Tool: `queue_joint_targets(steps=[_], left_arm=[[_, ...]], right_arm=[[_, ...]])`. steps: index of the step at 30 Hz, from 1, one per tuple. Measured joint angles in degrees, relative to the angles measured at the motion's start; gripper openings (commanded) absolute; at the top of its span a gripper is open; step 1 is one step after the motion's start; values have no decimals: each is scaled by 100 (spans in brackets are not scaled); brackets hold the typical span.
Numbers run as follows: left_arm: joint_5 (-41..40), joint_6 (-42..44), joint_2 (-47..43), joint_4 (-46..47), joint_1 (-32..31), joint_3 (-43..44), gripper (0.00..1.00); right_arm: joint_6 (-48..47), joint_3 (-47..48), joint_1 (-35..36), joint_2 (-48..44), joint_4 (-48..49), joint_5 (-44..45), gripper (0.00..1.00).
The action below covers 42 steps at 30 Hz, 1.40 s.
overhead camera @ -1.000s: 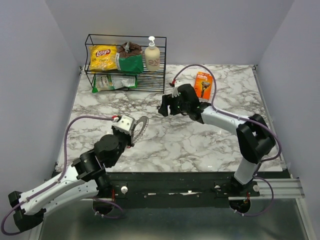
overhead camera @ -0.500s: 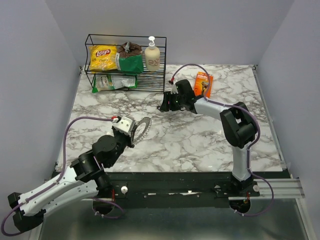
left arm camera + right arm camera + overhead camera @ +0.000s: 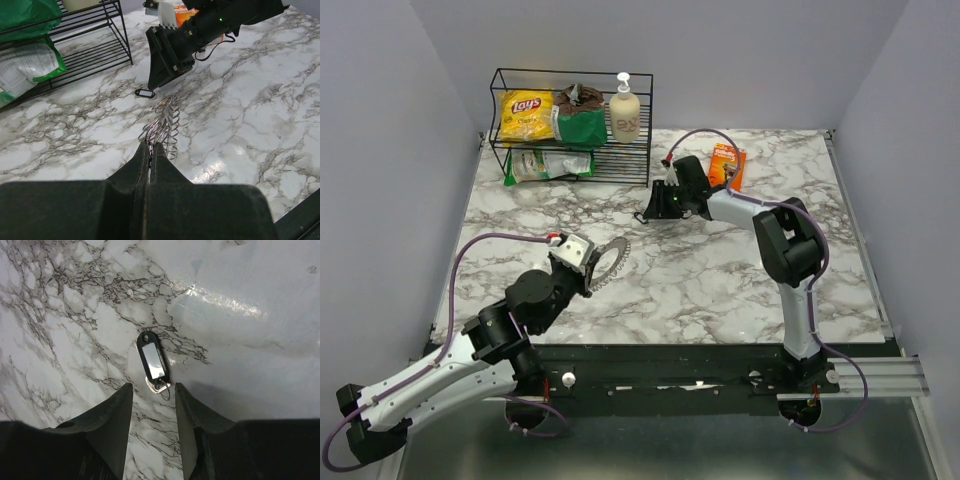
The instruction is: Put the keys on the keyring
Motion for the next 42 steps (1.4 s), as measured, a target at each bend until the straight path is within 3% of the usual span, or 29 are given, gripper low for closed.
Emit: queue_joint_targets(steps=[19,42], left_arm=[[293,22,-31,37,0,0,0],[459,22,-133,35,0,0,0]], right_arm=[[57,922,-15,328,-1327,-42,42],[-225,2693,-55,1270,-3292,-125,38]])
